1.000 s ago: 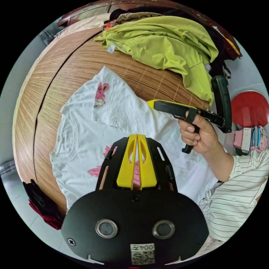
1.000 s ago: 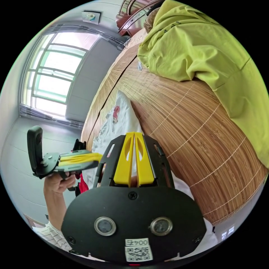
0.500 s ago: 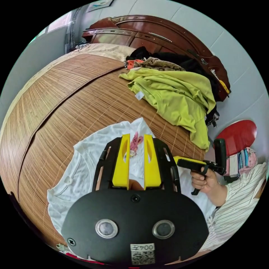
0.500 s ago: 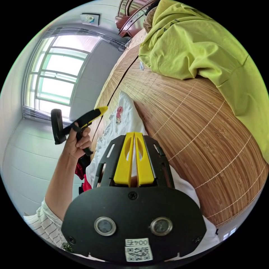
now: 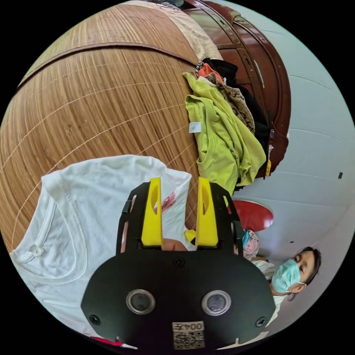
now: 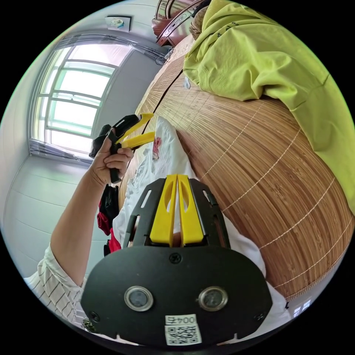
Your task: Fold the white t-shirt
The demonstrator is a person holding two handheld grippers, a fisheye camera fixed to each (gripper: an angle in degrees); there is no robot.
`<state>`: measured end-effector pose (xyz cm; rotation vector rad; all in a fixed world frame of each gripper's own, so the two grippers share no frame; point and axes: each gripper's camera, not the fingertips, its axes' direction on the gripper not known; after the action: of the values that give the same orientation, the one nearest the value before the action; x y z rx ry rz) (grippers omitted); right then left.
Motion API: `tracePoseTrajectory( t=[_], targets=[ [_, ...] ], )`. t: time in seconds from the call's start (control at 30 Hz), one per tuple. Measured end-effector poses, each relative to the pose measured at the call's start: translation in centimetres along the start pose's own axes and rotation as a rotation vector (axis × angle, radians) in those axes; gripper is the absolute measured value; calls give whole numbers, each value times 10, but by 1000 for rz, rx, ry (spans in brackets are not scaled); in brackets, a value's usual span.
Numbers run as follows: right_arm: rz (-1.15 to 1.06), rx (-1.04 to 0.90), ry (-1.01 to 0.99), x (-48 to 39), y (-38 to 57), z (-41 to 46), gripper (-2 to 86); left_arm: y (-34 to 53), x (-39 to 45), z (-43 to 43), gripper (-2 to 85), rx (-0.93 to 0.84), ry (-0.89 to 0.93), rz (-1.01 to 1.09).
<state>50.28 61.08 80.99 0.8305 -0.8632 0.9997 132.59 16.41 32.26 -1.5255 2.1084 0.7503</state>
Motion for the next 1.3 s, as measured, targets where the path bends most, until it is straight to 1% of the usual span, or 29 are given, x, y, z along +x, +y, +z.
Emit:
tracePoseTrajectory(
  t=[0.13, 0.2, 0.37, 0.5, 0.53, 0.57, 0.7, 0.9, 1.07, 1.13, 1.2, 1.3],
  targets=[
    [-5, -16, 11, 1, 2, 7, -7, -12, -27, 5, 142, 38, 107, -25],
    [-15, -28, 31, 1, 2, 11, -7, -14, -50, 5, 140, 108, 178, -71],
    [-50, -51, 116, -1, 1, 18, -7, -3, -94, 3, 127, 190, 316, -153],
    [-45, -54, 112, 3, -2, 17, -7, 6, -93, -23, 122, 217, 349, -94],
    [-40, -50, 108, 5, -3, 16, -7, 7, -90, -28, 121, 213, 338, -76],
    [-35, -44, 100, 7, -3, 14, -7, 11, -85, -37, 121, 193, 290, -38],
    [-28, -40, 97, 10, -6, 13, -7, 31, -64, -50, 126, 43, -21, 141],
    [-28, -39, 98, 12, -11, 8, -7, 60, -72, -31, 122, -105, -155, 221],
    [-42, 4, 78, 12, -15, -3, -7, 83, -67, -24, 109, -95, -241, 268],
    [-42, -12, 78, 13, -17, -3, -7, 93, -64, -32, 103, -37, -286, 283],
    [-30, -21, 75, 16, -20, -3, -7, 107, -67, -41, 94, 31, -265, 288],
    [-22, -16, 73, 19, -25, -8, -7, 119, -71, -38, 84, 54, -279, 299]
  ],
)
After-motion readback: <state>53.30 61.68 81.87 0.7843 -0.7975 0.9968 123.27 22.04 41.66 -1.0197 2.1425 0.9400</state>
